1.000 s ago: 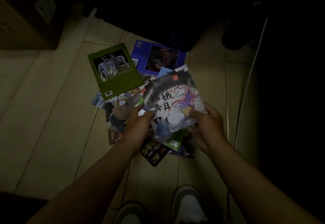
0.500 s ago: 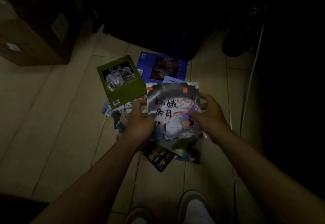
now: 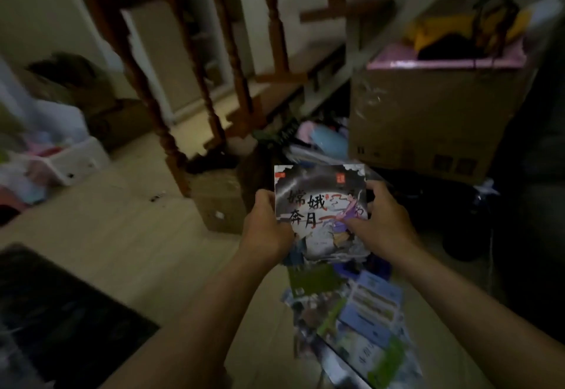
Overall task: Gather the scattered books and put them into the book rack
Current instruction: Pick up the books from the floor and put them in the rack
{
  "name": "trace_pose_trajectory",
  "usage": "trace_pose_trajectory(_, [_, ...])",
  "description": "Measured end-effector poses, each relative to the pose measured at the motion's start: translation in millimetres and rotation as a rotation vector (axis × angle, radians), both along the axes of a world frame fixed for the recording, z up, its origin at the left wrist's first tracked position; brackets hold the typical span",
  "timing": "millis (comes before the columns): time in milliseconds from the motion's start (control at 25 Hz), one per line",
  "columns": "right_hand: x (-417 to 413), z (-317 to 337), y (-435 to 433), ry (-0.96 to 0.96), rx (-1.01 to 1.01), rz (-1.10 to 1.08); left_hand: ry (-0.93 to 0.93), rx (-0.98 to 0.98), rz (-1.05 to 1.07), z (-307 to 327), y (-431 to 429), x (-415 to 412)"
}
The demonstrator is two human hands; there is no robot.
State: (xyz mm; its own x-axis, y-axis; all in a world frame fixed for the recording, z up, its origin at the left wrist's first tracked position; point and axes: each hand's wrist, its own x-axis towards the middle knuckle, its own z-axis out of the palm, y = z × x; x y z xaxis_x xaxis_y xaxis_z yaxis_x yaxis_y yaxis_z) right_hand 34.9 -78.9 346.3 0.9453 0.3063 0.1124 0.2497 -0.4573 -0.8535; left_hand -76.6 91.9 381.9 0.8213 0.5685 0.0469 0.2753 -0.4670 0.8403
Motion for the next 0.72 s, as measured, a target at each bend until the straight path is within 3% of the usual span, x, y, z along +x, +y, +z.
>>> trace_pose_trajectory(200, [-107.5, 137.7, 42.7, -0.228, 0.129, 0.174, -0.156, 0.122, 0.134, 135.0, 32.0, -130.5])
trace_pose_trajectory(360, [-199.7, 212.7, 69.9, -0.368, 0.118, 0.242, -0.224, 0.163, 0.238, 199.3, 47.0, -238.0])
trace_pose_trajectory(560, [-309.0, 258.1, 111.0, -0.464, 0.146, 0.349, -0.251, 0.322, 0.376, 242.0, 59.5, -363.9])
trace_pose_trajectory(720, [-387.6, 255.4, 161.3, -0.472, 0.157, 0.413, -0.200, 0.393, 0.496, 248.7, 79.2, -457.6])
